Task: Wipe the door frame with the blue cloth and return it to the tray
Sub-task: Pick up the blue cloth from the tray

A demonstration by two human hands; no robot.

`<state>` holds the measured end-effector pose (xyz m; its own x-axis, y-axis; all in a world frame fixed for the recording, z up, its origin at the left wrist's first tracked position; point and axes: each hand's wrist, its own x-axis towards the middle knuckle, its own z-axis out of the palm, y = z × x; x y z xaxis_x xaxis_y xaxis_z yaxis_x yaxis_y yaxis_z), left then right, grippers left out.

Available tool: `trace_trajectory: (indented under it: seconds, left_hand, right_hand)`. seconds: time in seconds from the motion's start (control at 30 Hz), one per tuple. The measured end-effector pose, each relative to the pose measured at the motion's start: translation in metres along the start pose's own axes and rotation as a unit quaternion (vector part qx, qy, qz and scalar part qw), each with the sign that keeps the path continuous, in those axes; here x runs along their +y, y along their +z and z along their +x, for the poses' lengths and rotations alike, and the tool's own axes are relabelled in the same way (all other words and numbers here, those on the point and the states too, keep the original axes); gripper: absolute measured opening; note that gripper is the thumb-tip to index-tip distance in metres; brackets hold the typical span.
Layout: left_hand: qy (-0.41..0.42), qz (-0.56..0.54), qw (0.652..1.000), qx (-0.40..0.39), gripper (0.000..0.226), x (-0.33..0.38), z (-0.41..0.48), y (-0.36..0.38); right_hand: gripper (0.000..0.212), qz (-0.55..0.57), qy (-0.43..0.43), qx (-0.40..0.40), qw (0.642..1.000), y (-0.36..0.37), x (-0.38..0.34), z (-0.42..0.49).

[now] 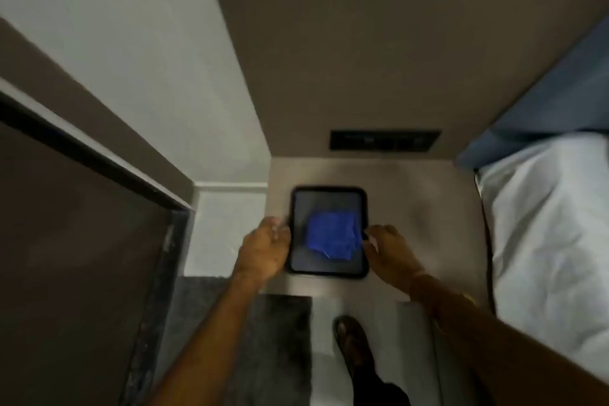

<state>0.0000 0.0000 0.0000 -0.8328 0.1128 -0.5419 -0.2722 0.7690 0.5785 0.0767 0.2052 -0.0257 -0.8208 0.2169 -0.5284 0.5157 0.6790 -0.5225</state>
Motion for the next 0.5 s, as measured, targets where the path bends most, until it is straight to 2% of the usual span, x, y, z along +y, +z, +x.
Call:
trace_trajectory:
  seconds: [0.13,0.23,0.43,0.5]
  left_hand:
    - [-0.073,-0.033,0.997,0.013,0.042,-0.021,0.079,0.085]
    - [-0.108,-0.042,0.993,0.01,0.048,-0.037,0.116,0.131]
    - [-0.064,-0.017,0.997,0.033,0.042,-0.044,0.15,0.171]
    - [-0.072,-0.039,0.996,0.032,0.043,-0.042,0.154,0.176]
  right_hand:
    - [0.046,-0.001,-0.027,-0.02,0.999,0.039,0.039,0.065]
    - [0.05,0.027,-0.009,-0.035,0.999,0.072,0.057,0.097]
    - [0.061,0.047,-0.016,-0.044,0.998,0.107,0.073,0.113]
    - [0.065,0.046,-0.023,-0.045,0.998,0.111,0.079,0.113]
